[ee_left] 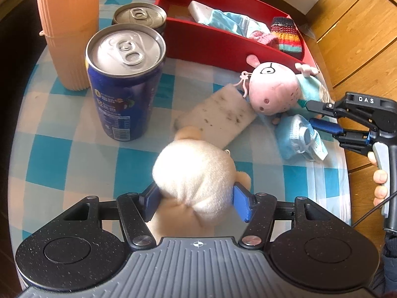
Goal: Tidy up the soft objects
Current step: 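Grasp the teddy bear with the left tool while the right tool grasps the pink pig plush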
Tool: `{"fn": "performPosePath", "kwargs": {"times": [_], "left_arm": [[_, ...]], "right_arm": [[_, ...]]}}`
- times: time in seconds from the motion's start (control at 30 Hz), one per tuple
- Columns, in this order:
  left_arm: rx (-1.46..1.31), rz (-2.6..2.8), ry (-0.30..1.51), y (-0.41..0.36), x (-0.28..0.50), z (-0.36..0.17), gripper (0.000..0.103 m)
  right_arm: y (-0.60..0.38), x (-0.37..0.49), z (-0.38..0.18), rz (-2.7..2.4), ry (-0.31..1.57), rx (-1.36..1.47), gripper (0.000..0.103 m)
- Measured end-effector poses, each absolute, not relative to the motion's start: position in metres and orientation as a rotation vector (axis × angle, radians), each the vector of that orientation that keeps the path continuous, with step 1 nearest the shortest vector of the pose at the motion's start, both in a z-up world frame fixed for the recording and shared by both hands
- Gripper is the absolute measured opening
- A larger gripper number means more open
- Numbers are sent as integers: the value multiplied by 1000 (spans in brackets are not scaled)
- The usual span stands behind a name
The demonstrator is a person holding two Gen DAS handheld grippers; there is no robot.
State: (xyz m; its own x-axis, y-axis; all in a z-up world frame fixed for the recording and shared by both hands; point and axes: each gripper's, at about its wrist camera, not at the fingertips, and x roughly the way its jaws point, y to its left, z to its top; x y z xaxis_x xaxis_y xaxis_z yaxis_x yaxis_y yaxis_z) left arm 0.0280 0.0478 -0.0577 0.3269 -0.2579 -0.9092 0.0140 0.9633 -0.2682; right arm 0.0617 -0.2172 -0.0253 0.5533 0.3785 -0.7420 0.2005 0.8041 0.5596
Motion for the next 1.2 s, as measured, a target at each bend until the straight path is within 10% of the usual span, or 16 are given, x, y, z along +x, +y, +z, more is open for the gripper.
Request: {"fn": "performPosePath", "kwargs": {"times": [0.23, 0.37, 1.2], "left_arm": [[-232, -198, 1224, 41, 26, -56, 62], [-246, -187, 1237, 46, 28, -58, 62], [114, -311, 1297, 1, 20, -83, 76]], "right_arm": [[-230, 47, 12, 108, 978, 541, 24], [-212, 58, 38, 189, 917, 223, 66], [-151, 100, -3, 513, 1051, -110, 70]]}}
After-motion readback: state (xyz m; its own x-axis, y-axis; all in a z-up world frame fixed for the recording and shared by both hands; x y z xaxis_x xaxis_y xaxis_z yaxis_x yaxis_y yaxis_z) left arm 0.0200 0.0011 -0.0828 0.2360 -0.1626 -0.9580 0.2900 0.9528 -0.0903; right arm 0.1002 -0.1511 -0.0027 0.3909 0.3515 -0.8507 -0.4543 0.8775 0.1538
